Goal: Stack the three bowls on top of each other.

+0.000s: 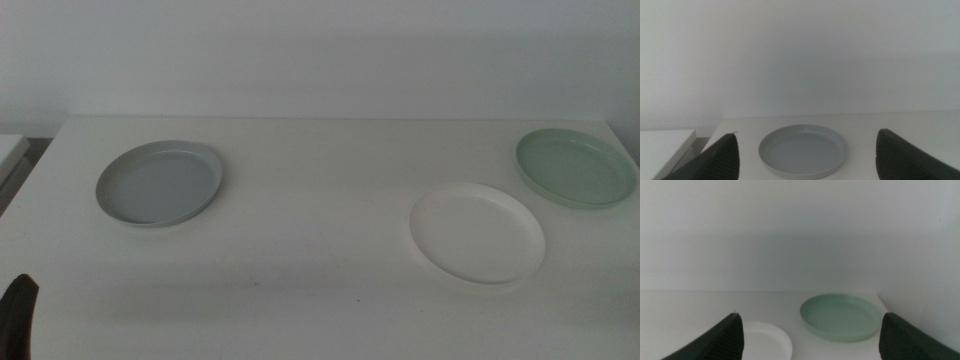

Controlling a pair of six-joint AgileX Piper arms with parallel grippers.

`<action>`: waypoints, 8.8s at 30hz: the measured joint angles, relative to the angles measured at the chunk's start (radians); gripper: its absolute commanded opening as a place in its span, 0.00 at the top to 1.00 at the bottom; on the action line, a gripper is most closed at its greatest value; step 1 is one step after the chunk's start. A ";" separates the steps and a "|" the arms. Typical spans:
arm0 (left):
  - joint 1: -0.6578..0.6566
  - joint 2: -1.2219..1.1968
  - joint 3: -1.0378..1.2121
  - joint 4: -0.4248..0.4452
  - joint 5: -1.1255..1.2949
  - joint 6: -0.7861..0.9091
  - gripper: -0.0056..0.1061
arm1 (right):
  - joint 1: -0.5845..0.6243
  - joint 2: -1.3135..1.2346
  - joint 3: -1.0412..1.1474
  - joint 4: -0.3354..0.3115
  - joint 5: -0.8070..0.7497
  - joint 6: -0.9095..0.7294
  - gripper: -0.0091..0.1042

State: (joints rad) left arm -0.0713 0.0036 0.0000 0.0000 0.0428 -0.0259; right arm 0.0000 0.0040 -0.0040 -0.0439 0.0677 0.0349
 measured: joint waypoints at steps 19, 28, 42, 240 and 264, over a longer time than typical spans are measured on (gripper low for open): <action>0.000 0.000 0.000 0.000 -0.002 0.000 0.11 | 0.000 0.459 -0.430 0.028 0.293 0.054 0.10; 0.000 0.000 0.000 0.000 -0.002 0.000 0.11 | 0.000 0.906 -0.855 0.058 0.816 0.051 0.10; 0.000 0.000 0.000 0.000 -0.002 0.000 0.11 | 0.000 1.149 -0.916 0.166 0.767 0.016 0.10; 0.000 0.000 0.000 0.000 -0.002 0.000 0.11 | 0.358 1.901 -1.285 0.345 0.554 -0.024 0.33; 0.000 0.000 0.000 0.000 -0.002 0.000 0.11 | 0.358 0.902 -1.063 0.747 0.732 -0.765 0.16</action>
State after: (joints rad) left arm -0.0713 0.0036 0.0000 0.0000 0.0407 -0.0259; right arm 0.3582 0.9061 -1.0665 0.7033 0.7993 -0.7304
